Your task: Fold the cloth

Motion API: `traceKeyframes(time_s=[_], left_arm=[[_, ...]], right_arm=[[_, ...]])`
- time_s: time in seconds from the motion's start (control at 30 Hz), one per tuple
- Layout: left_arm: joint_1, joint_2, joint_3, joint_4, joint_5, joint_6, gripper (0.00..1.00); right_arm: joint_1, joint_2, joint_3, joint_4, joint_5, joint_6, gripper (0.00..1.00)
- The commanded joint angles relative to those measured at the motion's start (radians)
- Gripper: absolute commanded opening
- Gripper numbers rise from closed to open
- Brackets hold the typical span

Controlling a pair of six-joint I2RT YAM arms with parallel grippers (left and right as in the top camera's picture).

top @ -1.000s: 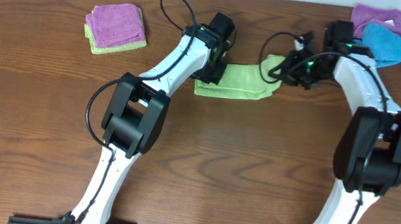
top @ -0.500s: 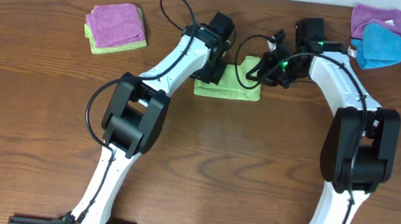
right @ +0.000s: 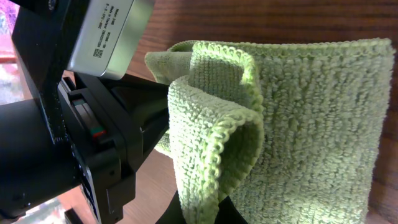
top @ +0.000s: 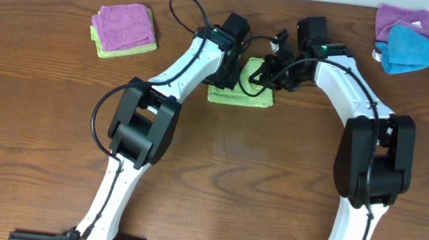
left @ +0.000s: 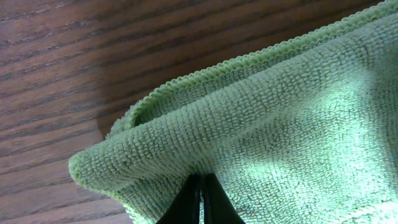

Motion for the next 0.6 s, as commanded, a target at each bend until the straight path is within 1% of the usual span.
traceKeyframes(time_s=[0.0,0.3,0.57], left_arm=[[0.010,0.024,-0.040,-0.006,-0.001,-0.012,0.06],[0.020,0.013,-0.037,-0.008,0.000,-0.016,0.06],[0.069,-0.056,-0.036,-0.010,0.003,-0.023,0.06]], right_arm=[[0.025,0.011,0.019,0.006,0.029,0.025,0.01],[0.037,0.011,0.019,0.020,0.032,0.041,0.01],[0.040,0.011,0.019,0.024,0.036,0.056,0.01]])
